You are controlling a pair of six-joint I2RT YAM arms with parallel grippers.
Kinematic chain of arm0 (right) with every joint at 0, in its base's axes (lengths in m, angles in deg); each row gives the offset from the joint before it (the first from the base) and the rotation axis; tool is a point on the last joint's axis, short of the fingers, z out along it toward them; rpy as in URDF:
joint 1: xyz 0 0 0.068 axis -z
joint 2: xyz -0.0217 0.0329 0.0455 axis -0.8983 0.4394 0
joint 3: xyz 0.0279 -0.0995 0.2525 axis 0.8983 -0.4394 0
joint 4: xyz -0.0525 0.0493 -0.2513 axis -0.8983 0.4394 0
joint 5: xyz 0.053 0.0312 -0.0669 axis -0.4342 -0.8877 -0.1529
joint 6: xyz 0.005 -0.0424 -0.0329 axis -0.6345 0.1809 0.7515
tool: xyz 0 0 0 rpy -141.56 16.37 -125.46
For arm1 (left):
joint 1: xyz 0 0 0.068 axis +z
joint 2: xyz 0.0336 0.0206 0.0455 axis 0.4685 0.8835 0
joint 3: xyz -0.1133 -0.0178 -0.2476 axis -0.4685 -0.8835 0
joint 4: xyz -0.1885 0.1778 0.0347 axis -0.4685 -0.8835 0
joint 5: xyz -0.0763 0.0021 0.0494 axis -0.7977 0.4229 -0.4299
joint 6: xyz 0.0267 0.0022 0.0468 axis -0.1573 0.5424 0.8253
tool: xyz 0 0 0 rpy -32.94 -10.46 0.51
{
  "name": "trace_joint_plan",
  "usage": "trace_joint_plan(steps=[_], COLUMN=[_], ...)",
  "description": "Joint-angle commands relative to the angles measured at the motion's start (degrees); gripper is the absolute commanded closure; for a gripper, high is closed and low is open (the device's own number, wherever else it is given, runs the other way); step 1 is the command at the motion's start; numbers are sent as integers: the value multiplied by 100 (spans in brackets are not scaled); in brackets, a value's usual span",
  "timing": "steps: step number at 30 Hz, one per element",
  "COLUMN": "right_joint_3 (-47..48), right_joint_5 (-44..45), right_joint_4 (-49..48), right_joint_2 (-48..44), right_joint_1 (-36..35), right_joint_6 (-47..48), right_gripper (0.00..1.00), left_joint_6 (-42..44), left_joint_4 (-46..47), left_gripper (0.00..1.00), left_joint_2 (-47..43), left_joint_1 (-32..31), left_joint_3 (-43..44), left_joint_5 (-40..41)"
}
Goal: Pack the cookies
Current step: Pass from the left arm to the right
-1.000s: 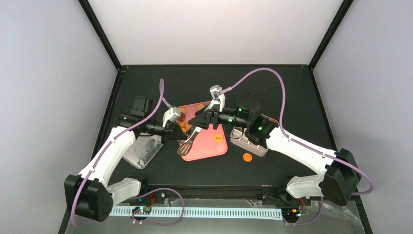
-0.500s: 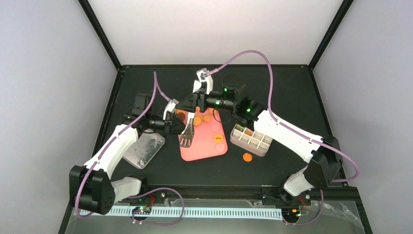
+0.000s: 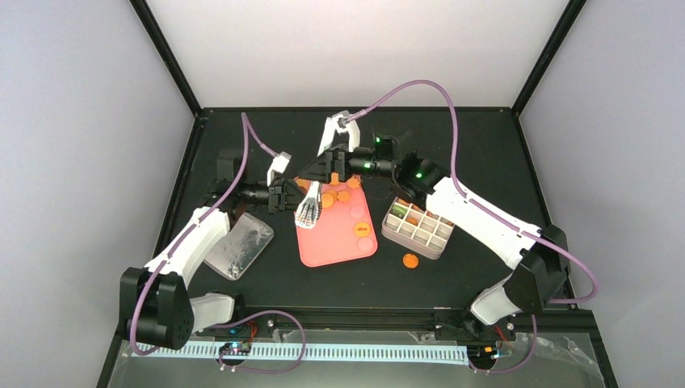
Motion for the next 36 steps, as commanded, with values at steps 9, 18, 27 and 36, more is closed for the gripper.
trace_joint_plan(steps=[9,18,27,36], right_joint_3=[5,86,-387,-679], right_joint_5=[-1320,-1442,-77,1398], right_joint_4=[-260,196,336,440], right_joint_2=[-49,172,-277,-296], right_joint_1=[281,284,264,60], right_joint_6=[-398,-163,615,1485], right_gripper=[24,36,45,48], left_joint_6=[-630,700,2948,3184], left_joint_4=[663,-813,-2944,-3304], left_gripper=[98,98,53,37], left_joint_2=[-92,-110,2,2], left_joint_1=[45,41,109,1114], left_joint_3=[86,498,1068,1194], left_joint_5=[-398,-345,1497,3269])
